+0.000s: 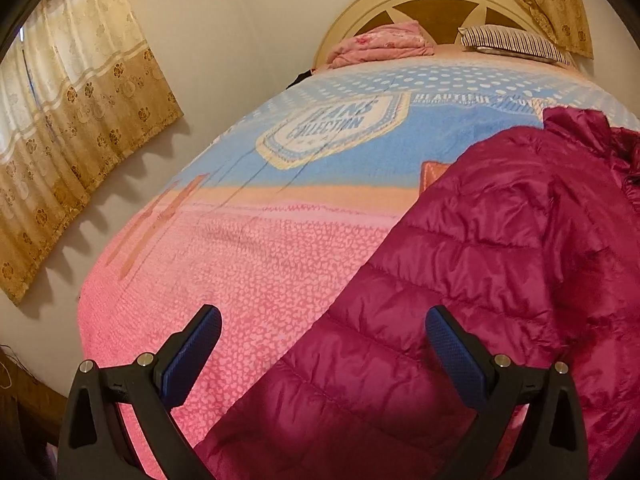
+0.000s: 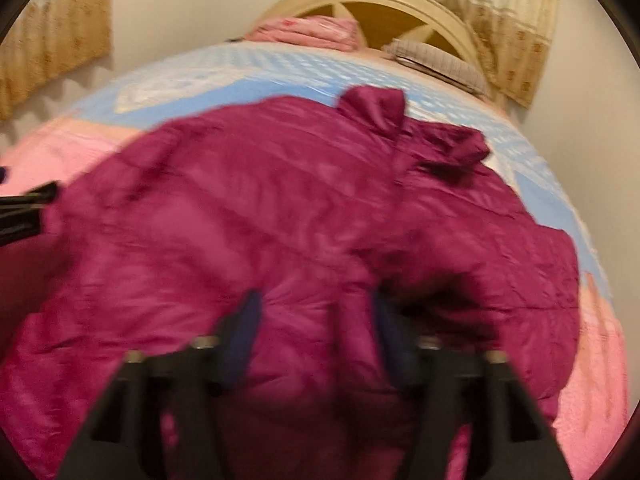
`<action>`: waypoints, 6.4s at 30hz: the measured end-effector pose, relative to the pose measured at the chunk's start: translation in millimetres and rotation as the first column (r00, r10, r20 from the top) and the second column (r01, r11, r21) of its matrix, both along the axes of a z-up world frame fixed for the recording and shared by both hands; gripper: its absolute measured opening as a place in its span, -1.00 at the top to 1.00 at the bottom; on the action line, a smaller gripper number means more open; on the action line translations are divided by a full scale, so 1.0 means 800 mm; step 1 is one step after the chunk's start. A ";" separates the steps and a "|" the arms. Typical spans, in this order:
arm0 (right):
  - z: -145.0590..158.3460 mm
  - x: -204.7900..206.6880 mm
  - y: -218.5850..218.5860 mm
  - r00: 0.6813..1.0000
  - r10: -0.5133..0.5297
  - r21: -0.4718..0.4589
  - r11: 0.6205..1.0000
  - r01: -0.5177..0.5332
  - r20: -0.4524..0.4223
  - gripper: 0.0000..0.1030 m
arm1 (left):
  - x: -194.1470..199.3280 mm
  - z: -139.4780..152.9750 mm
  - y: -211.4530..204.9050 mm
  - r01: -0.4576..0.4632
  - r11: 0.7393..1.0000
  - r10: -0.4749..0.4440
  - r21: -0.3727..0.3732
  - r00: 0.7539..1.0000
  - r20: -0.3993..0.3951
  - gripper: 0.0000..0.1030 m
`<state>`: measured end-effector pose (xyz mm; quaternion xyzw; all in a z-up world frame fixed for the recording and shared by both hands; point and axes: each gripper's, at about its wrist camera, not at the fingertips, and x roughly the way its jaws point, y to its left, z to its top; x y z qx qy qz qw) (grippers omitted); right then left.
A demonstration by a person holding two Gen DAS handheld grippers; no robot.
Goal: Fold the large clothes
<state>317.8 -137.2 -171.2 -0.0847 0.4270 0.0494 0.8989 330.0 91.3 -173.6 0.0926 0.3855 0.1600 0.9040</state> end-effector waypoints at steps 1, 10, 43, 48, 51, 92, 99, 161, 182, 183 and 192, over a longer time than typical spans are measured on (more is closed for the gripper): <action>0.006 -0.003 0.004 1.000 0.012 0.013 1.000 -0.012 -0.002 -0.28 | -0.002 0.004 -0.001 -0.003 1.000 0.003 -0.005 1.000 0.006 -0.98; 0.083 -0.025 0.018 0.991 0.029 0.126 0.991 -0.045 0.131 -0.26 | -0.018 0.044 -0.017 -0.104 0.994 0.105 -0.022 0.993 0.057 -0.98; -0.017 0.030 -0.252 0.912 -0.410 0.030 0.911 0.411 -0.024 0.15 | 0.059 -0.056 -0.255 0.112 0.990 -0.108 0.091 0.993 -0.054 -0.98; -0.020 0.031 -0.248 0.912 -0.409 0.018 0.912 0.409 -0.020 0.14 | 0.065 -0.060 -0.245 0.107 0.993 -0.104 0.045 0.993 -0.060 -0.98; -0.019 0.032 -0.247 0.913 -0.408 0.004 0.913 0.408 -0.022 0.14 | 0.066 -0.062 -0.246 0.106 0.993 -0.103 0.052 0.993 -0.056 -0.98; -0.012 0.015 -0.070 0.981 -0.185 0.005 0.983 0.185 -0.050 -0.43 | 0.013 0.015 -0.163 0.114 0.993 -0.115 0.024 0.993 0.022 -0.98; 0.029 -0.019 -0.062 0.982 -0.190 0.057 0.981 0.188 0.025 -0.45 | -0.027 0.016 0.007 -0.073 0.997 0.072 0.027 0.997 0.015 -0.98; 0.043 -0.118 -0.288 0.853 -0.518 0.078 0.854 0.514 0.063 -0.55 | -0.058 0.087 -0.427 0.496 0.859 -0.509 0.126 0.854 0.107 -0.76; 0.035 -0.031 -0.150 0.968 -0.242 0.299 0.921 0.249 -0.060 -0.11 | 0.052 0.023 -0.164 0.116 0.985 -0.118 0.132 0.993 0.008 -0.76; 0.028 -0.026 -0.146 0.972 -0.215 0.321 0.918 0.233 -0.091 0.41 | 0.056 0.017 -0.151 0.098 0.989 -0.098 0.114 0.995 -0.005 -0.76; 0.026 -0.034 -0.165 0.960 -0.260 0.275 0.920 0.280 -0.108 0.40 | 0.082 0.006 -0.088 0.012 1.000 -0.011 0.021 0.999 -0.043 -0.76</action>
